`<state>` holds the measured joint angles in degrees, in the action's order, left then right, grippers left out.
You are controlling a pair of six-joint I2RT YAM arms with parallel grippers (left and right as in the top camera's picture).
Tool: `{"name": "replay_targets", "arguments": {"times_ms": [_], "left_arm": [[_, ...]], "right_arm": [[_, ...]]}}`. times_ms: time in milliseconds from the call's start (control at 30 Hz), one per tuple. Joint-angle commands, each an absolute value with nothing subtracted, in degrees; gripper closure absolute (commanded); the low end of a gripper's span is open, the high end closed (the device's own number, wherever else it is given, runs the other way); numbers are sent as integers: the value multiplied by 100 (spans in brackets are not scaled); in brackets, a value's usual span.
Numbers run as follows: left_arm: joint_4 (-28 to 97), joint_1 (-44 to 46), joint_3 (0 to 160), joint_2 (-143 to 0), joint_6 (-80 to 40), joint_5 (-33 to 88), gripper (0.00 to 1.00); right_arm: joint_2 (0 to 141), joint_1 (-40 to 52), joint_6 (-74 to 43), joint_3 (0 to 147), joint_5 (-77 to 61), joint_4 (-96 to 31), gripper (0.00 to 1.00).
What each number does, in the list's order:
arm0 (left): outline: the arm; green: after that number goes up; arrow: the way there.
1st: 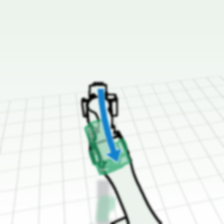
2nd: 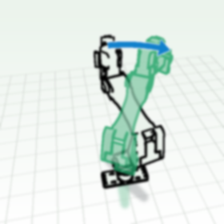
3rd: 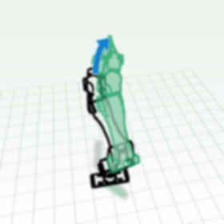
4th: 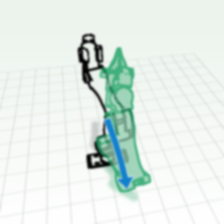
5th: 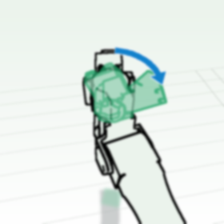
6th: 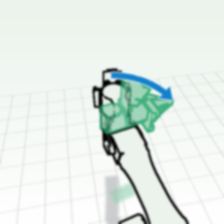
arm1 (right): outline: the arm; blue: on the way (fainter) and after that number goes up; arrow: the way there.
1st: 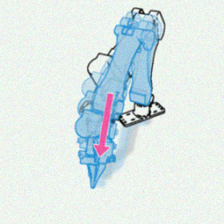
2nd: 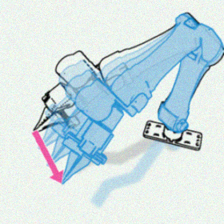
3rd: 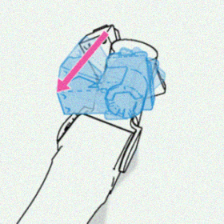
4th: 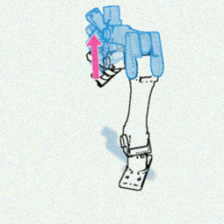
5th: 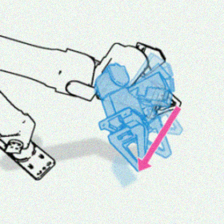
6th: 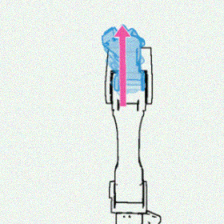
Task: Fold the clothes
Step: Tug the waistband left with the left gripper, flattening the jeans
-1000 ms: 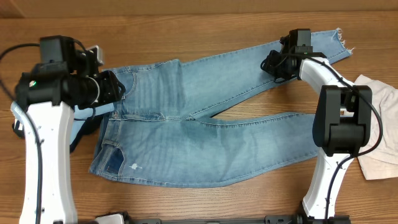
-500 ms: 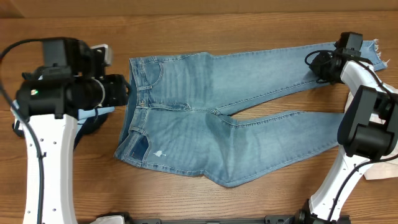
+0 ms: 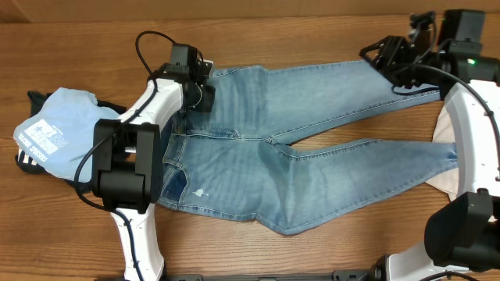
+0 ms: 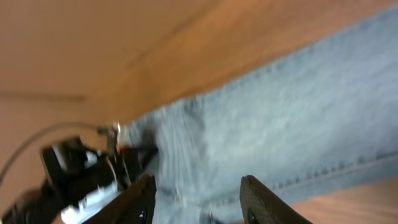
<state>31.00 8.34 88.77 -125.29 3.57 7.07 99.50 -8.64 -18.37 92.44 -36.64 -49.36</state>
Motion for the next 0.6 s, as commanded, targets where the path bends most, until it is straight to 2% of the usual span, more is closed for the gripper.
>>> {"name": "replay_targets", "arguments": {"times_ms": [0, 33, 133, 267, 367, 433, 467, 567], "left_arm": [[2838, 548, 8912, -13325, -80, 128, 96], [2794, 384, 8927, -13548, -449, -217, 96], [2692, -506, 9413, -14033, -1201, 119, 96], [3312, -803, 10429, -14027, -947, 185, 96], [3887, -760, 11089, -14011, -572, 183, 92], [4265, -642, 11585, -14003, -270, 471, 75], [4536, -554, 11924, -14000, -167, 482, 72], [5358, -386, 12846, -13963, 32, 530, 71]], "right_arm": [[9959, -486, -1535, 9236, -3677, -5131, 52], [9959, -311, -1538, 9236, -3496, -5210, 53], [9998, 464, -1538, 9220, -2248, -5610, 53], [10344, 943, -2018, 9188, -701, -5996, 53], [10704, 696, -2613, 8818, 172, -6171, 52], [10781, 64, -2626, 8455, 32, -6029, 55], [10783, -340, -2536, 8204, -97, -6029, 56], [10794, -860, -2530, 7559, -97, -5867, 58]]}}
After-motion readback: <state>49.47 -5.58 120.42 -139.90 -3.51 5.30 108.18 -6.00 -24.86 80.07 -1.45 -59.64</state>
